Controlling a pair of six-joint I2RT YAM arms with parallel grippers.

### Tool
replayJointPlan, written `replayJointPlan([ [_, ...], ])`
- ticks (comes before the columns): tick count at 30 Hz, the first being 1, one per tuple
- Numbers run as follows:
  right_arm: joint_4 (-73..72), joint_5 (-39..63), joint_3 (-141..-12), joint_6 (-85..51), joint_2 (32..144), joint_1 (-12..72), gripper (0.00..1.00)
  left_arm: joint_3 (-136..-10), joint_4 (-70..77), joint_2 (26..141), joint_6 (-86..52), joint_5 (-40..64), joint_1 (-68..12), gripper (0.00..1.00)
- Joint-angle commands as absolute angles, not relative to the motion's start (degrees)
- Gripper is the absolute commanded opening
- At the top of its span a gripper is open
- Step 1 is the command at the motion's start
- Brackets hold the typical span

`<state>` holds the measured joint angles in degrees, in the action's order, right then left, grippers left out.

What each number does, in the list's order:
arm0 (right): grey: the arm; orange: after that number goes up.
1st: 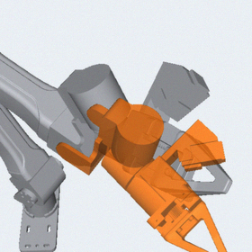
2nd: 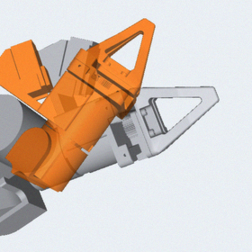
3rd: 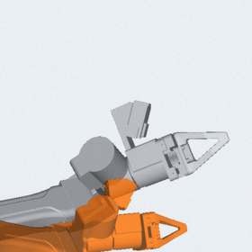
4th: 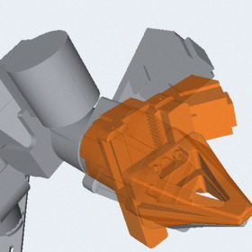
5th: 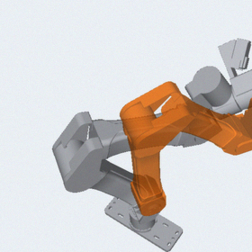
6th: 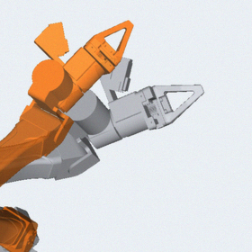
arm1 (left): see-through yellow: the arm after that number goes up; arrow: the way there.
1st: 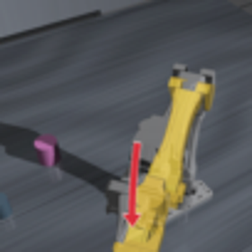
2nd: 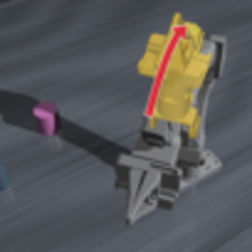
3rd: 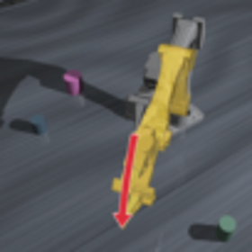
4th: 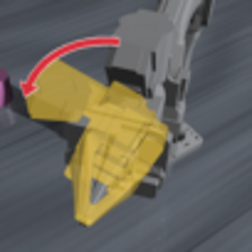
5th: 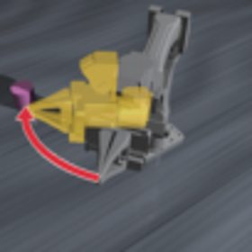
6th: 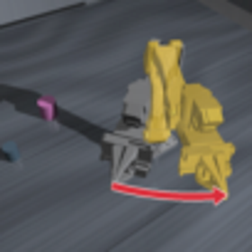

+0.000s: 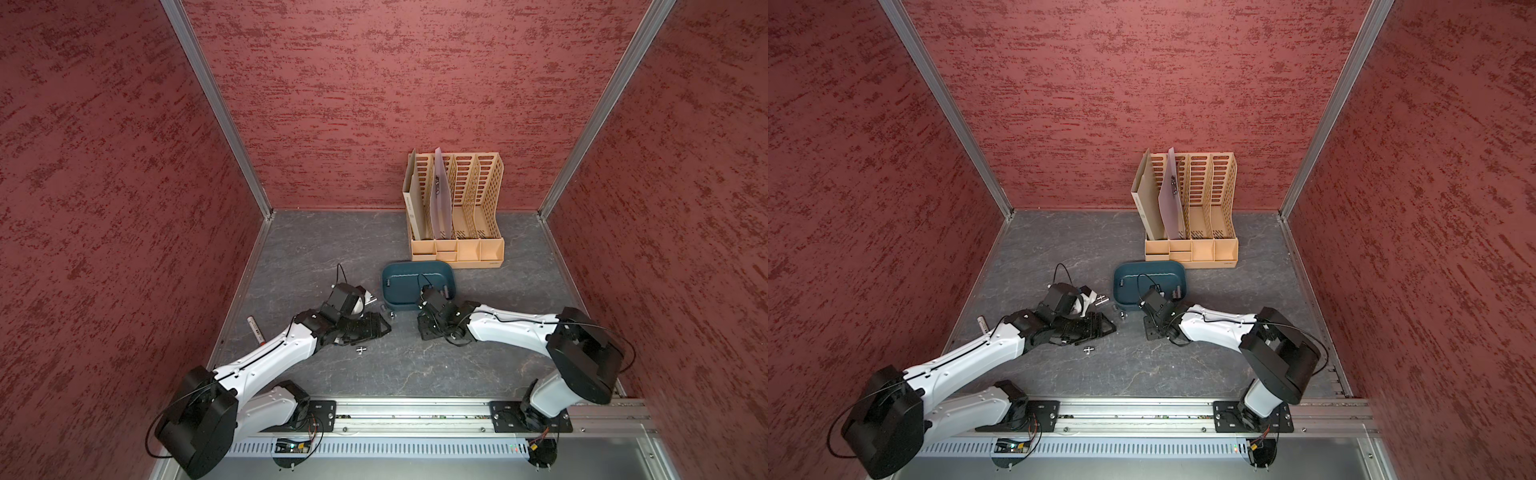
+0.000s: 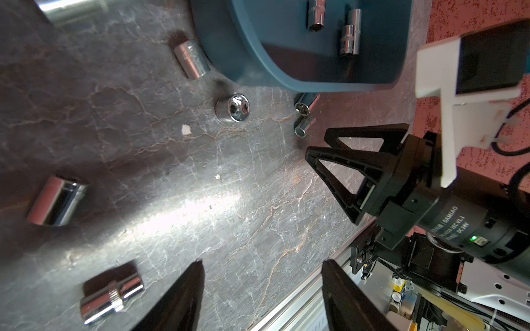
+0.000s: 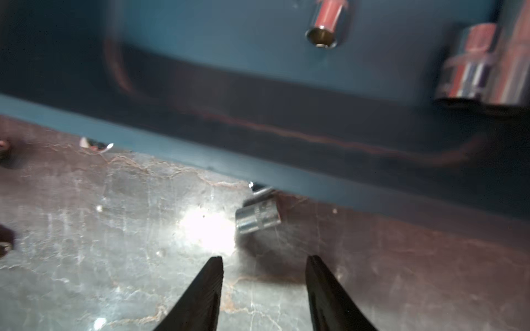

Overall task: Put the socket on the desktop into the storage box
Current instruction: Pick up the socket head at the center of the board.

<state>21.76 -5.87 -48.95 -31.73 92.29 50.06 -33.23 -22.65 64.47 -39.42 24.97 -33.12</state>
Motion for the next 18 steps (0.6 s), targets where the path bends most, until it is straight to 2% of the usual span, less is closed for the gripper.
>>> replayJointPlan([
  [1, 19.8, -8.4, -50.7, -29.9, 93.7, 50.4, 0.52, -32.7, -21.7, 63.6, -39.9, 24.3, -33.1, 0.68],
  [13, 20.5, -9.7, -54.3, -26.2, 98.9, 50.3, 0.51, -32.0, -21.2, 64.2, -40.6, 23.8, -33.1, 0.67],
  [18, 20.5, -9.2, -54.8, -25.7, 100.2, 50.4, 0.45, -32.1, -21.2, 64.5, -40.7, 23.7, -33.2, 0.67],
])
